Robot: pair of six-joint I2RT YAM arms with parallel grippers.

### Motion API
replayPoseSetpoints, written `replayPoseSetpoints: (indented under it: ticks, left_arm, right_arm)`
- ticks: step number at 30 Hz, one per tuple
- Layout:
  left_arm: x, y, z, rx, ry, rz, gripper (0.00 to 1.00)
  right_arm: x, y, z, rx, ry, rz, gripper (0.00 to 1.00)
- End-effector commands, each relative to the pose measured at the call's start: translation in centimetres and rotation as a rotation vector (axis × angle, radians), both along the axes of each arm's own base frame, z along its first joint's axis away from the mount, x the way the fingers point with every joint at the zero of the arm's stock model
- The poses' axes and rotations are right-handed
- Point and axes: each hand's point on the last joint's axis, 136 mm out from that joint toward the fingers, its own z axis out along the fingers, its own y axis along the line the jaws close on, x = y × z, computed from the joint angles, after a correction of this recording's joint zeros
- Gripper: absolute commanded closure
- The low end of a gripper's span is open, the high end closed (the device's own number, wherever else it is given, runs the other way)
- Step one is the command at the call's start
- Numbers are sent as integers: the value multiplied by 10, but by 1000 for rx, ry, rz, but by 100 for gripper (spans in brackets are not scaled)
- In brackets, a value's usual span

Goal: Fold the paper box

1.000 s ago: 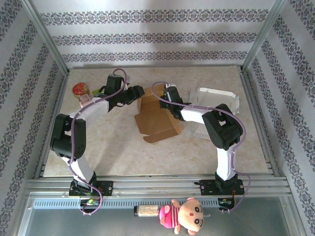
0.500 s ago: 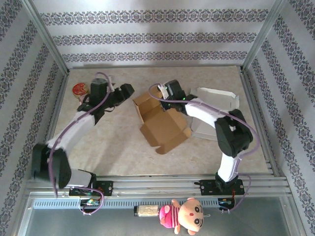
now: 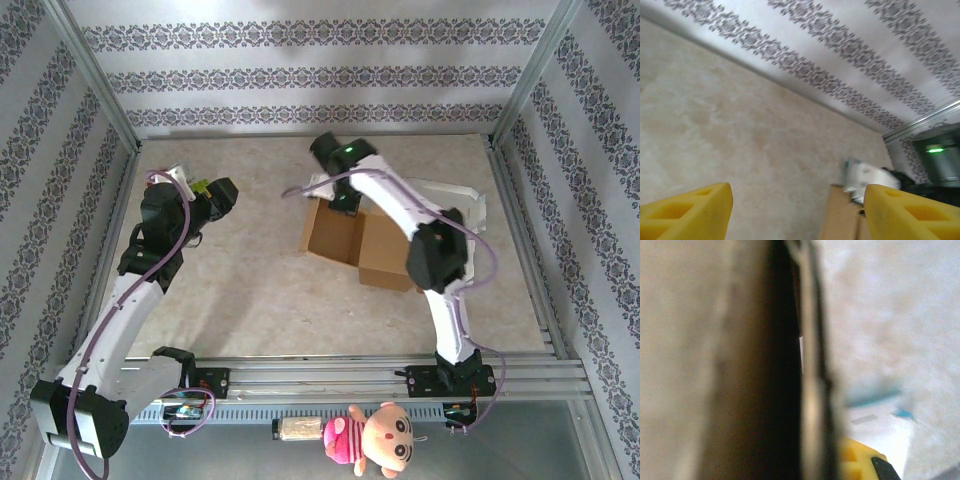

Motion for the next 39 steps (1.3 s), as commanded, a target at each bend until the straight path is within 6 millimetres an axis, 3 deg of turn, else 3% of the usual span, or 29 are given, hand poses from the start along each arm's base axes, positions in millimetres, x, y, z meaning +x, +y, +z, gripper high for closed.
replayPoseSetpoints:
  ticks: [1, 7, 13, 17, 19, 22, 25, 29, 31, 33, 36, 39]
  left_arm:
    - [-10, 13, 4, 32, -11, 40, 30]
    - [-15, 26, 5, 68, -34, 103, 28]
    - [-12, 27, 7, 57, -54, 112, 27]
    - [-12, 27, 7, 69, -60, 107, 27]
    - [-10, 25, 6, 90, -73, 89, 25]
    - [-5, 16, 6, 155, -126, 22, 23]
    - [-1, -1, 9, 249, -181, -105, 21]
    - [-7, -39, 26, 312, -267, -362, 15]
    - [-12, -54, 31, 318, -284, -474, 6]
    - [-26, -76, 35, 305, -322, -638, 0]
    - [-54, -107, 40, 290, -395, -862, 0]
    - [-81, -134, 32, 347, -439, -1017, 0]
  right_arm:
    - [-10, 16, -26, -94, 32, 135, 97]
    - [-32, 71, -64, -43, -38, 396, 98]
    - [-70, 111, -74, -9, -135, 675, 91]
    - [-71, 110, -51, -15, -286, 755, 69]
    - [-65, 108, -25, 0, -352, 729, 59]
    - [-63, 106, 13, 57, -424, 662, 53]
    - [-61, 103, 53, 204, -486, 457, 47]
    - [-57, 67, 104, 571, -436, -174, 26]
    - [-64, 41, 110, 732, -327, -480, 20]
    - [-73, 14, 108, 854, -228, -769, 4]
    - [-94, -23, 102, 988, -107, -1121, 2]
    - [-122, -81, 91, 982, -115, -1443, 2]
